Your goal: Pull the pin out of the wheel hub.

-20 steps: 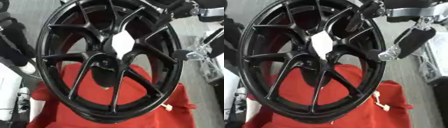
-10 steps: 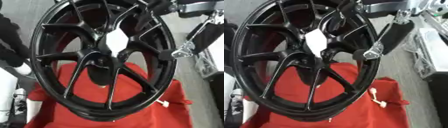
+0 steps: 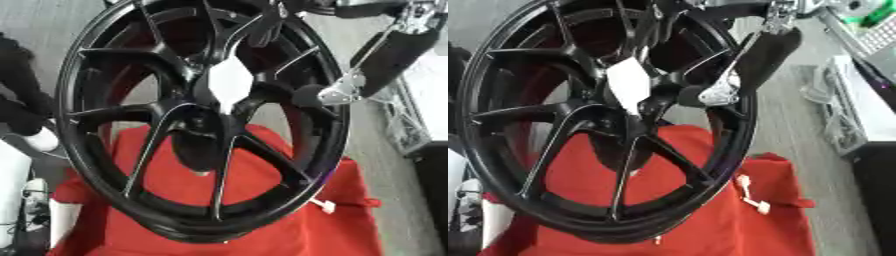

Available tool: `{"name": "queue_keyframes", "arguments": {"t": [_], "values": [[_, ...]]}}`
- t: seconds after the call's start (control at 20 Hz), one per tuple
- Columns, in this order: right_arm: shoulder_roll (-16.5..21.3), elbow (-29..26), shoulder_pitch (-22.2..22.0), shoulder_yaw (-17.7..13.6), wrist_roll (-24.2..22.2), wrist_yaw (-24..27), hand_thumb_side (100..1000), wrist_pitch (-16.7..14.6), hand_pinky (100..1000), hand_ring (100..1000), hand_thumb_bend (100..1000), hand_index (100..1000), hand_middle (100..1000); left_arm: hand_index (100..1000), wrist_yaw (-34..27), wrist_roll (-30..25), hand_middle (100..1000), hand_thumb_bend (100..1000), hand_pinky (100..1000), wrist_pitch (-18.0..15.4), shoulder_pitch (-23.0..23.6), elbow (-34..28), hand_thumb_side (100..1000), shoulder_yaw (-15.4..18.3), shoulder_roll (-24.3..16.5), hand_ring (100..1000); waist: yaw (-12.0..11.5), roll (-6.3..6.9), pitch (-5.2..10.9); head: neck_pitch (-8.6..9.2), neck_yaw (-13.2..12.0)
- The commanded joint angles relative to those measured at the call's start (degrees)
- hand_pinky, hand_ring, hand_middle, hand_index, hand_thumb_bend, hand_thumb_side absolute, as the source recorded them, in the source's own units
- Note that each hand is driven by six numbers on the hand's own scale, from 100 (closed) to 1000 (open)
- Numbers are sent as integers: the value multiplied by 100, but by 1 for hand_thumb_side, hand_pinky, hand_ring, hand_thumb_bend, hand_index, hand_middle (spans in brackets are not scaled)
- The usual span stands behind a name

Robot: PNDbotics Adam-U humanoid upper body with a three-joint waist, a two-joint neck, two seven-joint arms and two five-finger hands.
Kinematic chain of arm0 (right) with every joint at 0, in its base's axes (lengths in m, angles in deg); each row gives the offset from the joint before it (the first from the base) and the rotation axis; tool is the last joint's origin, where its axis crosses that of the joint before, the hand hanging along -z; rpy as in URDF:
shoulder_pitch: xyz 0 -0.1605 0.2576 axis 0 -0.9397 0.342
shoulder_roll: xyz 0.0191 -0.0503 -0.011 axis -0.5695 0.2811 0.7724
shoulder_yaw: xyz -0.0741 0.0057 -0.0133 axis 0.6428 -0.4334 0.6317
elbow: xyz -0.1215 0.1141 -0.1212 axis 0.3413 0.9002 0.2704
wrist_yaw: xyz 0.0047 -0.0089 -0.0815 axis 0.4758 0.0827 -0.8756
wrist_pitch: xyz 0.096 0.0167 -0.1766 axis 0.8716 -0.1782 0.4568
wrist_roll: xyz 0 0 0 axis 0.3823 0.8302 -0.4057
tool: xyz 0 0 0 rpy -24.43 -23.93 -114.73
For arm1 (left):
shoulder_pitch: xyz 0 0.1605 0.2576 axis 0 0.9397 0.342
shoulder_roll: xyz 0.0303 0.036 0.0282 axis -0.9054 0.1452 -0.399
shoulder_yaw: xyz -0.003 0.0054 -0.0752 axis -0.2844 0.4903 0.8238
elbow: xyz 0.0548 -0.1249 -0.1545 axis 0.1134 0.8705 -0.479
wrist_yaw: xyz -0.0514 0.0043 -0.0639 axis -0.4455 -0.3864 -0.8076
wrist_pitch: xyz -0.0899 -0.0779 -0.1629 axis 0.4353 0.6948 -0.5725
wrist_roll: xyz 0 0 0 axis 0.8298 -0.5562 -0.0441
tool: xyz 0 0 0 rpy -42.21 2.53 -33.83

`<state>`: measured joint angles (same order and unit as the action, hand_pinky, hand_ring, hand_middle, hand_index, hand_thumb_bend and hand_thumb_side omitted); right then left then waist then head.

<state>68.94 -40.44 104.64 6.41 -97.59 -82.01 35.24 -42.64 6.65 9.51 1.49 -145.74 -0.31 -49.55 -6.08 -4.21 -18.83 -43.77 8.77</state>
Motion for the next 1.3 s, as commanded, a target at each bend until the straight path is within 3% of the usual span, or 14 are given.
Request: {"name": "queue_keyframes", "arguments": {"t": [0.05,0.45,0.85,1.3], "values": [[28,-60,89,-43,-99,-104,262,121,823,742,359,830,709,824,-53,-5,844,100,882,-37,-45,-140,710,77,-140,840,-6,39,128,-34,69],[-109,-59,191,-13,-259,-239,266,420,819,745,361,841,712,825,-86,-125,845,100,881,-204,71,-114,705,-28,-482,841,-145,49,100,-34,182],[-261,-24,331,-24,-252,-133,279,596,816,743,359,844,711,825,-34,-18,845,100,881,-214,184,17,716,40,-531,841,-188,15,114,-34,241],[-503,233,384,76,-320,-342,268,647,813,743,356,843,710,825,36,25,846,100,882,-236,279,69,724,78,-561,841,-272,-25,108,-34,342]]}}
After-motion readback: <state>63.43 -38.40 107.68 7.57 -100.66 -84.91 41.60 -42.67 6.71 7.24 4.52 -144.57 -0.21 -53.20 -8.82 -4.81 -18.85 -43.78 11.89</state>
